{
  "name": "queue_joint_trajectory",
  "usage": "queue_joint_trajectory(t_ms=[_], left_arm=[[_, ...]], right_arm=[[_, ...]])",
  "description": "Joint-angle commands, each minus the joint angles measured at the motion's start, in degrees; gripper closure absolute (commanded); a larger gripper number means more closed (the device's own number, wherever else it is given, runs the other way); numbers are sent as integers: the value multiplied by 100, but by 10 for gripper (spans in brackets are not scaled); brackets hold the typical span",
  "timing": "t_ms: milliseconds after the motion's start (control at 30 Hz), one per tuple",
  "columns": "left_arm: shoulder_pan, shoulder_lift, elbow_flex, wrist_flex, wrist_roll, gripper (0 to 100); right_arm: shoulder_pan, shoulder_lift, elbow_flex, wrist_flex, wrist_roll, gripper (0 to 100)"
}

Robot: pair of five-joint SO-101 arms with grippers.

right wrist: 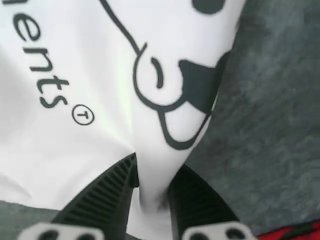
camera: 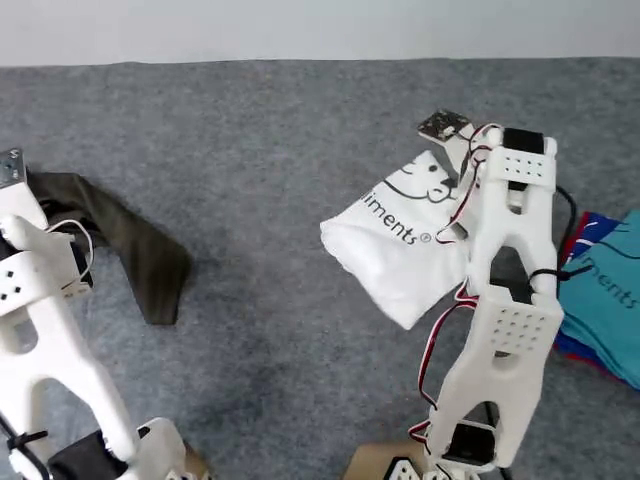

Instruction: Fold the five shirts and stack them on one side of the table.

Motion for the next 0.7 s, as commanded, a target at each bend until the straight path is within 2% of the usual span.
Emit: queue_joint_trajectory(t_ms=[0, 167, 333, 533, 667], left_arm=[[-26, -211, -31, 79, -35, 998], [-26, -211, -31, 79, -35, 998], [-26, -211, -31, 79, -35, 998], [-26, -211, -31, 79, -44, 998], [-26, -211, -31, 79, -44, 998]], right_arm=[[66, -101, -123, -224, 220, 987], [66, -136, -132, -171, 220, 940], [136, -259, -132, -163, 193, 809], [163, -602, -132, -163, 185, 794], [145, -875, -132, -110, -193, 791]])
